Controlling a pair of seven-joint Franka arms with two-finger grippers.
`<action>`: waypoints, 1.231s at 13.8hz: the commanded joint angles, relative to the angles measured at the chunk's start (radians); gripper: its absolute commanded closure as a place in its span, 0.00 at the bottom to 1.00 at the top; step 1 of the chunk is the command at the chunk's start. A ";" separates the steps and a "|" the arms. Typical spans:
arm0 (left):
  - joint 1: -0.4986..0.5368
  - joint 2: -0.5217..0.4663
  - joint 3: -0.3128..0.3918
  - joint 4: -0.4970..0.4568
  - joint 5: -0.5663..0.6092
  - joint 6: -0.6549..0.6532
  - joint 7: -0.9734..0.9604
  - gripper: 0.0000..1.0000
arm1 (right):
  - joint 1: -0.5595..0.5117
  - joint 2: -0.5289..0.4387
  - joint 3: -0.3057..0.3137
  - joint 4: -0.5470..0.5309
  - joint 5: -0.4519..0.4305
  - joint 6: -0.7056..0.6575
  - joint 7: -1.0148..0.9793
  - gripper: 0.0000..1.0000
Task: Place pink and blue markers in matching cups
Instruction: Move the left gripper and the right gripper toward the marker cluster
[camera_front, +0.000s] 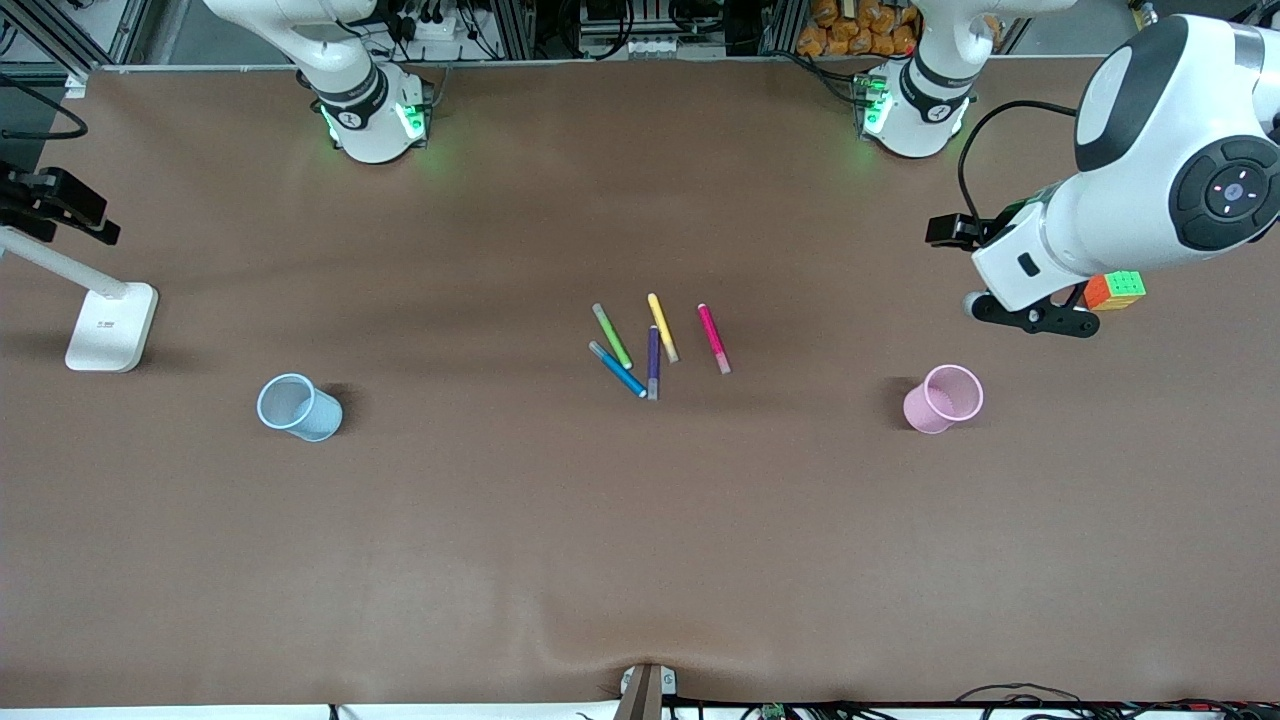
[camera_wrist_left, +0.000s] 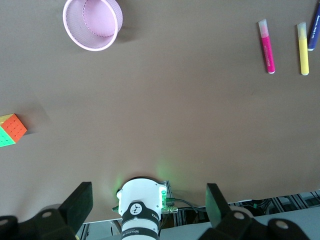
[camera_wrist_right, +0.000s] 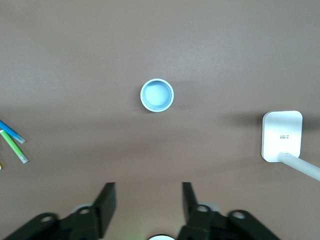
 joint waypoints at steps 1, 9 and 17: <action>0.001 0.016 0.000 0.018 -0.018 -0.021 -0.011 0.00 | -0.007 -0.013 0.011 -0.013 -0.003 -0.002 -0.003 0.33; -0.002 0.043 -0.003 0.017 -0.018 -0.021 -0.011 0.00 | 0.067 0.024 0.043 -0.045 -0.003 0.063 -0.003 0.17; -0.022 0.058 -0.006 0.020 -0.018 -0.030 -0.010 0.00 | 0.145 0.234 0.092 -0.054 0.080 0.266 0.064 0.21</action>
